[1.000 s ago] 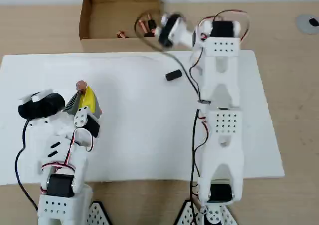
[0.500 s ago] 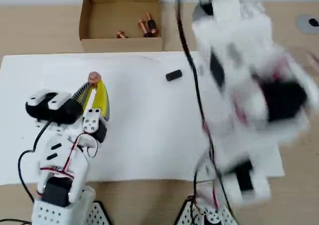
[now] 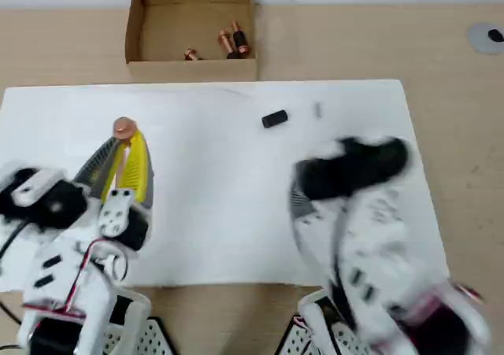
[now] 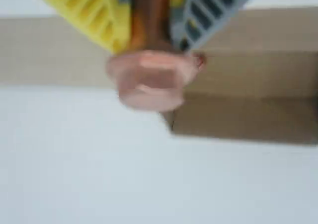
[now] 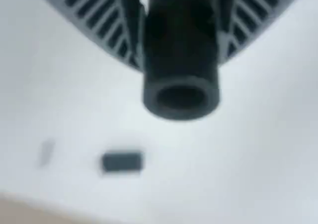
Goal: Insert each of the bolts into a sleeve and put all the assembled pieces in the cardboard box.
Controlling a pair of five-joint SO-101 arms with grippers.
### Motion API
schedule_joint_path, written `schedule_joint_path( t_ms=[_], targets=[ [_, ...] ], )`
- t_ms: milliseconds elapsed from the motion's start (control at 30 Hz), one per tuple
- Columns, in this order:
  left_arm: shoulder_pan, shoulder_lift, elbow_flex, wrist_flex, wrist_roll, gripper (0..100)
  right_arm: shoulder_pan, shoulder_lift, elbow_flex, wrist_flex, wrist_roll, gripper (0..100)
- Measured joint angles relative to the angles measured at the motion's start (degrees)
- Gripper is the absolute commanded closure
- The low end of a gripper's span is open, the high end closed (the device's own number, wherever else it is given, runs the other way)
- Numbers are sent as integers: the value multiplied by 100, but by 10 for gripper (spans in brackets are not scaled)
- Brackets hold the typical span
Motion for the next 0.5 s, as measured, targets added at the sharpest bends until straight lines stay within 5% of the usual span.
schedule_joint_path(
  t_ms=[300, 500],
  targets=[
    [0, -35, -1178, 79, -167, 997, -1811, -642, 3736, -3279, 141, 988],
    [308, -53, -2154, 1046, -273, 997, -2119, -668, 4774, -5363, 457, 988]
  ],
)
